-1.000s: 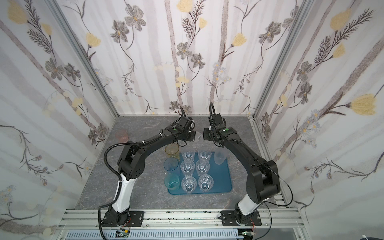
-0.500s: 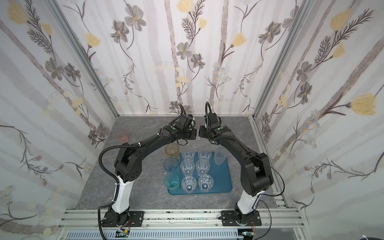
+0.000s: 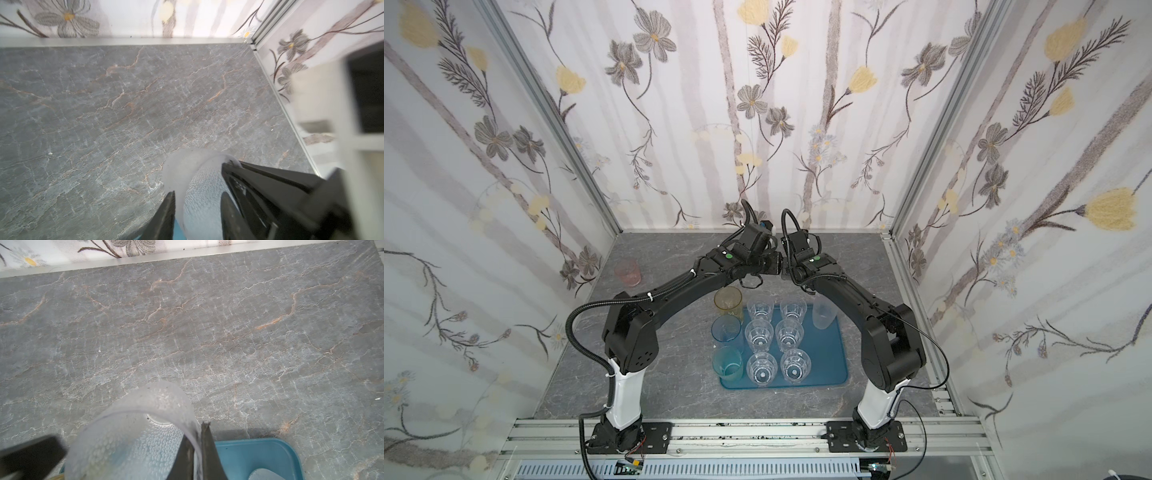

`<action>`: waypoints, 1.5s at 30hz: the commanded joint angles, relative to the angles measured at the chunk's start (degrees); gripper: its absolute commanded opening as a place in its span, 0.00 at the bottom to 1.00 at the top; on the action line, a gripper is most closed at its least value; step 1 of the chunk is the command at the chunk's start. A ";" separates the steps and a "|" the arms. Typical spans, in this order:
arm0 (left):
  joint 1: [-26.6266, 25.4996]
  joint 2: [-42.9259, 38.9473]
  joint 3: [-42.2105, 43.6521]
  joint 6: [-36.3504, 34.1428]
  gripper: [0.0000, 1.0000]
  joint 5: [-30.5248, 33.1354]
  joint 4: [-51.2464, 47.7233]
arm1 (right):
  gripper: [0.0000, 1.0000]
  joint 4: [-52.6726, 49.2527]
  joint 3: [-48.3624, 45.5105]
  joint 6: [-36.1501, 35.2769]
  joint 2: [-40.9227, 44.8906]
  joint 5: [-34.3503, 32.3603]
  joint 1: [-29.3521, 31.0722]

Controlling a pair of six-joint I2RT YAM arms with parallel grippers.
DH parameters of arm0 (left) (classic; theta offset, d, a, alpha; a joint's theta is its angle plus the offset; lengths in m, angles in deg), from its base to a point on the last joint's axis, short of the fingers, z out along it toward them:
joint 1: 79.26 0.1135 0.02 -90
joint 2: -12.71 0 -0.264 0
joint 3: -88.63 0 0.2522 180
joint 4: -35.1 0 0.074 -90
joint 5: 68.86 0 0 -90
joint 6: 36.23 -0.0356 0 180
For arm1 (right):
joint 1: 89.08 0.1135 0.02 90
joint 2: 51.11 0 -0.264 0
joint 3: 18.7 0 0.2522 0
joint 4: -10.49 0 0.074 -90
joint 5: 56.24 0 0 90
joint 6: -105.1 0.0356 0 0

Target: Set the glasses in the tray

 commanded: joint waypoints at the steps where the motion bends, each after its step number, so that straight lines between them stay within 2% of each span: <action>1: 0.15 -5.14 2.88 -2.16 0.49 5.77 1.61 | 0.05 0.57 0.31 -1.32 2.19 -2.04 -0.02; 8: 0.87 -17.25 15.87 -8.24 0.58 19.69 2.12 | 0.05 -6.14 -1.72 -2.27 12.95 -0.36 -1.20; 13: 4.53 -26.48 29.08 -9.75 0.62 27.78 5.39 | 0.06 -15.67 -7.28 -2.67 24.14 0.64 -3.35; 19: 10.56 -41.63 48.28 -8.27 0.67 30.13 18.98 | 0.07 -30.14 -14.06 -1.90 38.28 1.25 -6.04; 22: 12.40 -47.59 55.95 -7.20 0.73 29.52 25.52 | 0.07 -33.42 -17.87 -0.96 41.64 2.57 -6.51; 28: 12.70 -49.97 62.47 -5.58 0.75 26.50 29.37 | 0.07 -27.70 -27.37 -0.12 39.59 7.99 -6.61; 33: 12.72 -53.45 67.53 -6.58 0.75 26.52 31.09 | 0.07 -21.62 -29.73 -0.53 34.67 9.51 -6.65; 38: 12.72 -58.22 74.37 -6.28 0.75 25.32 37.36 | 0.08 -18.00 -30.49 -2.04 29.52 8.33 -7.02; 45: 12.72 -58.43 75.59 -7.02 0.76 24.34 38.42 | 0.09 -14.48 -31.53 -3.02 25.94 9.00 -8.72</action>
